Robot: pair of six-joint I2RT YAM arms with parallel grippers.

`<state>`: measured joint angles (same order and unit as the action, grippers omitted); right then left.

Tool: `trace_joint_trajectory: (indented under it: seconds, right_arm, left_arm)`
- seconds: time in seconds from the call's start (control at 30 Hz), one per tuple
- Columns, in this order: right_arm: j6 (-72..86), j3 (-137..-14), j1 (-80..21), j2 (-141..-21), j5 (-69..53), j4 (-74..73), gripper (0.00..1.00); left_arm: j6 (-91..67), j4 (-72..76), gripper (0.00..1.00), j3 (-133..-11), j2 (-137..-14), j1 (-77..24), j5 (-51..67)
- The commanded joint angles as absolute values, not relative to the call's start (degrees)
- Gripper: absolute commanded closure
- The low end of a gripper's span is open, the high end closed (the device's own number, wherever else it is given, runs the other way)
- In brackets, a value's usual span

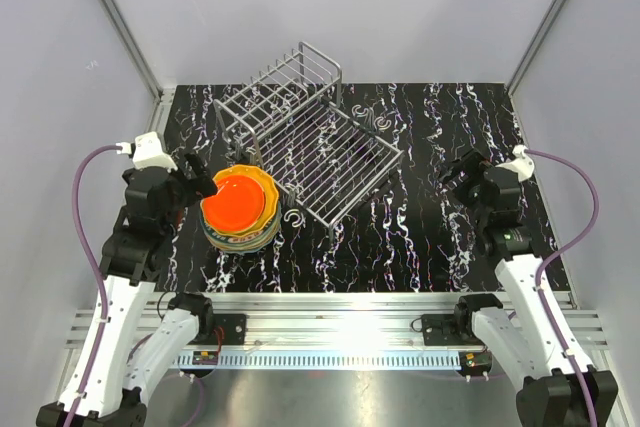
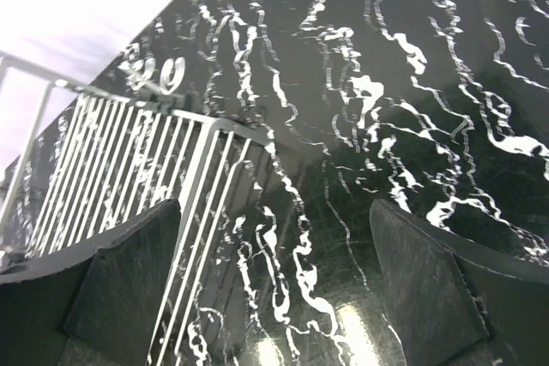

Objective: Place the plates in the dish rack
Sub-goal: Grab a plate with the right arm

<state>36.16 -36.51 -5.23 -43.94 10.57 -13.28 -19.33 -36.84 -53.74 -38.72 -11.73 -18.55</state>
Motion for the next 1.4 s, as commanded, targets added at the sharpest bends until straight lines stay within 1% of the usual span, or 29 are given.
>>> trace_joint_trajectory:
  seconds: [0.0, 0.03, 0.1, 0.17, 0.2, 0.37, 0.53, 0.6, 0.7, 0.73, 0.77, 0.8, 0.83, 0.87, 0.93, 0.97, 1.0, 1.1, 1.23, 1.33, 1.37]
  right_arm:
    - [38.6, -38.0, -5.1, -43.7, 15.5, -13.9, 0.00]
    - [38.6, -38.1, -5.1, -43.5, 16.9, -14.0, 0.00]
    - [35.3, -37.7, -5.1, -42.4, 16.0, -14.0, 0.00]
    - [30.4, -36.9, -5.0, -41.3, 12.1, -12.8, 0.00]
    - [29.8, -36.3, -5.1, -40.2, 11.3, -12.7, 0.00]
    - [24.7, -33.1, -4.9, -36.8, -0.7, -5.6, 0.00]
    - [24.6, -33.8, -5.8, -37.1, -11.1, -2.6, 0.00]
    - [24.3, -34.6, -7.5, -38.1, -12.0, -2.0, 0.00]
    - [20.6, -38.1, -16.8, -41.6, -10.2, -2.8, 0.00]
    - [19.0, -39.5, -20.0, -43.0, -7.1, -3.2, 0.00]
    - [16.2, -42.2, -26.8, -46.2, -4.9, -3.9, 0.00]
    - [15.0, -43.8, -29.9, -47.9, -2.0, -4.7, 0.00]
    - [13.1, -45.1, -32.4, -49.6, -1.4, -4.7, 0.00]
    - [12.7, -47.6, -37.0, -53.0, -1.4, -4.5, 0.00]
    - [11.6, -50.0, -41.1, -56.3, -2.2, -3.2, 0.00]
    - [11.1, -52.6, -45.0, -60.0, -1.8, -2.7, 0.00]
    - [10.5, -54.0, -47.2, -61.9, -1.0, -2.4, 0.00]
    - [8.2, -59.7, -53.3, -69.9, 1.3, -1.9, 0.00]
    - [8.3, -66.3, -56.9, -78.5, 2.7, -0.4, 0.01]
    - [10.2, -70.3, -59.0, -84.4, 7.7, -0.4, 0.09]
    - [10.6, -71.4, -59.6, -87.4, 9.3, 1.3, 0.17]
  left_arm:
    - [-19.5, -35.9, 0.01, -54.0, -39.5, -11.7, -19.3]
    - [-19.5, -35.9, 0.01, -54.1, -39.6, -11.7, -18.7]
    - [-19.5, -36.1, 0.01, -54.0, -39.2, -11.7, -18.9]
    - [-19.7, -36.2, 0.01, -54.0, -39.0, -11.7, -19.5]
    - [-19.7, -36.2, 0.01, -54.1, -39.0, -11.7, -19.6]
    - [-19.9, -36.6, 0.01, -54.2, -39.1, -12.1, -19.9]
    - [-21.1, -37.6, 0.01, -55.1, -39.7, -12.7, -22.1]
    - [-21.3, -38.1, 0.01, -55.4, -40.2, -12.7, -21.9]
    - [-21.4, -38.3, 0.01, -55.6, -40.4, -12.6, -22.6]
    - [-21.4, -38.5, 0.01, -55.8, -40.4, -12.6, -22.8]
    - [-21.4, -38.7, 0.01, -55.8, -40.4, -12.6, -23.2]
    - [-21.5, -38.9, 0.01, -55.9, -40.4, -12.6, -24.0]
    - [-21.8, -38.9, 0.01, -56.0, -40.4, -12.5, -24.5]
    - [-22.0, -39.3, 0.01, -56.1, -40.4, -12.5, -25.3]
    - [-22.9, -40.2, 0.01, -56.4, -40.5, -12.5, -28.5]
    - [-23.5, -40.9, 0.01, -56.6, -40.5, -12.5, -30.0]
    - [-25.6, -41.6, 0.01, -56.8, -40.6, -12.4, -34.2]
    - [-30.0, -44.9, 0.01, -57.6, -40.3, -12.4, -40.4]
    - [-29.5, -44.6, 0.01, -57.1, -39.6, -12.5, -39.8]
    - [-29.4, -44.6, 0.01, -57.0, -39.1, -12.5, -39.7]
    - [-29.4, -44.6, 0.01, -57.0, -38.9, -12.6, -39.7]
